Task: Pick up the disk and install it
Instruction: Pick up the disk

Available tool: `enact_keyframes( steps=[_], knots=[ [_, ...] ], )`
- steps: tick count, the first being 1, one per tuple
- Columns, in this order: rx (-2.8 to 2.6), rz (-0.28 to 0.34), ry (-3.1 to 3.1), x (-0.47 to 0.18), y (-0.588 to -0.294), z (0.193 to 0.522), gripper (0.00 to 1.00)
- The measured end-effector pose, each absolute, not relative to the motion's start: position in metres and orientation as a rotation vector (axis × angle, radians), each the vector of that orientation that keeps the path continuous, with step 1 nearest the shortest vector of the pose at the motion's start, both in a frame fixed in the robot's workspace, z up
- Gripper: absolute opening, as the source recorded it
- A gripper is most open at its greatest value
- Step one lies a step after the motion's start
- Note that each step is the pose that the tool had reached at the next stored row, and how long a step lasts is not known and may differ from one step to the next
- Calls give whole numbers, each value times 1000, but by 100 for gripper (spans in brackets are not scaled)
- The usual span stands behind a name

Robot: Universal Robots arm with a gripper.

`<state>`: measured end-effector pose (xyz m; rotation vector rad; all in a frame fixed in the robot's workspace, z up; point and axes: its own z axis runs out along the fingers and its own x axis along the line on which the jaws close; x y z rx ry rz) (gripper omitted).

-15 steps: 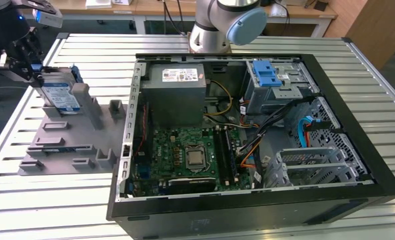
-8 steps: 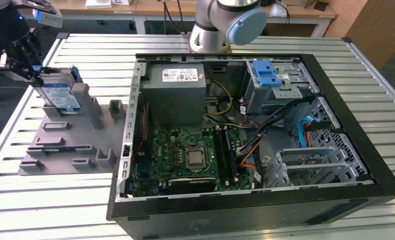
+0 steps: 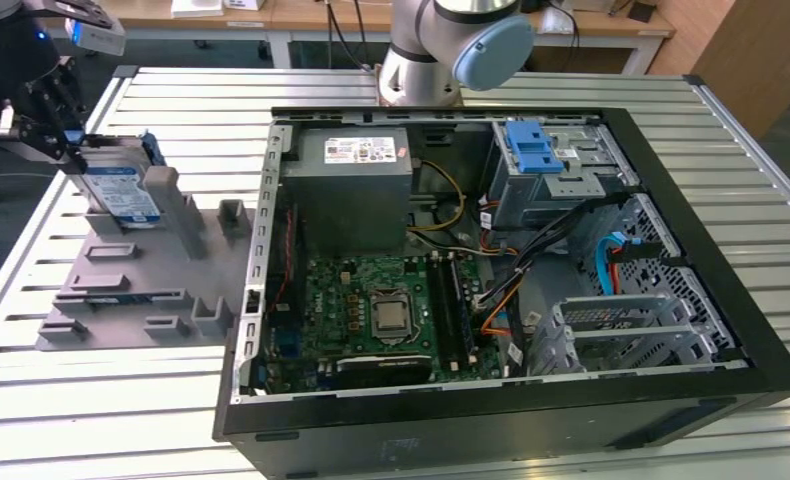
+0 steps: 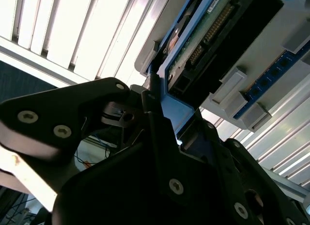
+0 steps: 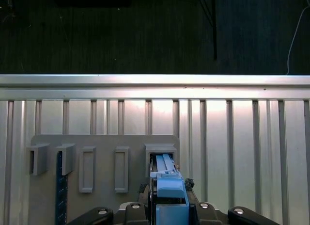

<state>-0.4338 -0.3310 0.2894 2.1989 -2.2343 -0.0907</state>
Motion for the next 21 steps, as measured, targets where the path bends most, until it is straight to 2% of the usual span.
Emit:
enact_keyframes(
  steps=[21],
  knots=[
    [2199,-91,-2234,-434,-331,305,37]
  ],
)
